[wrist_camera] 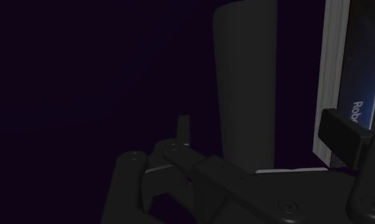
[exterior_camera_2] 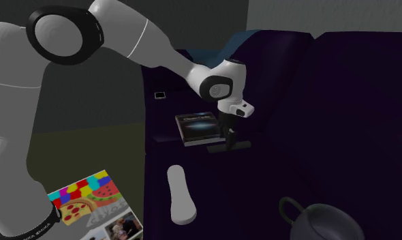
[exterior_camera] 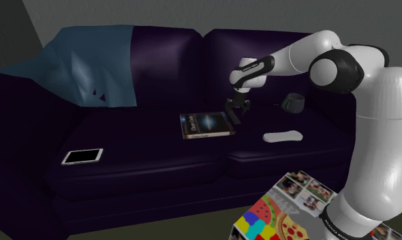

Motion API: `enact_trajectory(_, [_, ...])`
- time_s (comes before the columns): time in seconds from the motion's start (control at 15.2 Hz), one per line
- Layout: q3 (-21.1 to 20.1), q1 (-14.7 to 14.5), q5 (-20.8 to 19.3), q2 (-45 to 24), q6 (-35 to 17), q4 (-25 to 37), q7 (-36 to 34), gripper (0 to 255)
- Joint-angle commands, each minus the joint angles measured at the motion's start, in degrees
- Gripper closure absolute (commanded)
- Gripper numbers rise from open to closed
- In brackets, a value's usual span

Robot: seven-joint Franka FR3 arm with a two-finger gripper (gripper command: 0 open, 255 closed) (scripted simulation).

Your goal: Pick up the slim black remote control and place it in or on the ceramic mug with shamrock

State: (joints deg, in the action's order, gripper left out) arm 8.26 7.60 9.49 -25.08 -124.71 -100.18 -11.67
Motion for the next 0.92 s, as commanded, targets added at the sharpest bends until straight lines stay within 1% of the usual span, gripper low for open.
enact_trajectory(0.0, [-0.11,0.01,0.20,-0.78,-1.13,-0.33,0.12,0])
enact_trajectory(0.46, [-0.10,0.00,0.21,-0.78,-1.13,-0.33,0.12,0])
enact_trajectory(0.53, [-0.10,0.00,0.21,-0.75,-1.16,-0.39,0.13,255])
enact_trajectory(0.86, [-0.11,0.00,0.23,-0.88,-1.21,-0.32,0.13,255])
